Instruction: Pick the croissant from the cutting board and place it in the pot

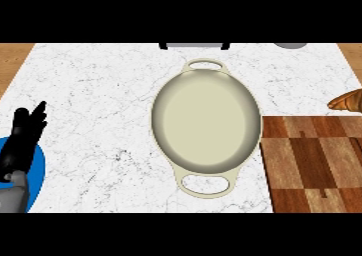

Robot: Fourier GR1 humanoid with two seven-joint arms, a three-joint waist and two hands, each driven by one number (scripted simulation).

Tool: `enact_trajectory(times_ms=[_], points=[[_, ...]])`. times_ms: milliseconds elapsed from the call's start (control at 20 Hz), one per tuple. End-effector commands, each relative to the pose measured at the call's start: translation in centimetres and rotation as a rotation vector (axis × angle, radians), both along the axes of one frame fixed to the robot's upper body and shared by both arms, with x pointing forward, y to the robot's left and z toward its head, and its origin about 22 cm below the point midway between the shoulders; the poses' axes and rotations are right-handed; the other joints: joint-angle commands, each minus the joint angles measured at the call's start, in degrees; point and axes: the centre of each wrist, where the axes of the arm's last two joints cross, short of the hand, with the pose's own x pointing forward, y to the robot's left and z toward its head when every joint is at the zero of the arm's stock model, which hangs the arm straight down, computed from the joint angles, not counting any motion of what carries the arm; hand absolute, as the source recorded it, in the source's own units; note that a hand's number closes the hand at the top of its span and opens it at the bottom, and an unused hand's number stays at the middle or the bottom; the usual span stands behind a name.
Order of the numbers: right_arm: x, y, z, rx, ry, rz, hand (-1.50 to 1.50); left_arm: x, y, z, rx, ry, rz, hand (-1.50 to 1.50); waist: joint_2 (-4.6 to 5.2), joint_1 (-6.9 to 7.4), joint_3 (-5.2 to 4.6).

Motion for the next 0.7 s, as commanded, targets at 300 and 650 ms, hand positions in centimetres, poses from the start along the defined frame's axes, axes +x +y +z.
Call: enact_trajectory(times_ms=[300, 650], points=[[4.7, 10.2, -0.5, -0.036, 0.162, 0.019, 1.5, 0.3, -0.6, -0.3, -0.022, -0.004, -0.012, 0.0, 0.29, 0.9, 0.02], [8.5, 14.0, -4.1, -0.076, 0.317, 0.055, 1.5, 0.5, 0.3, 0.1, -0.001, -0.012, -0.007, 0.0, 0.34, 0.68, 0.06]])
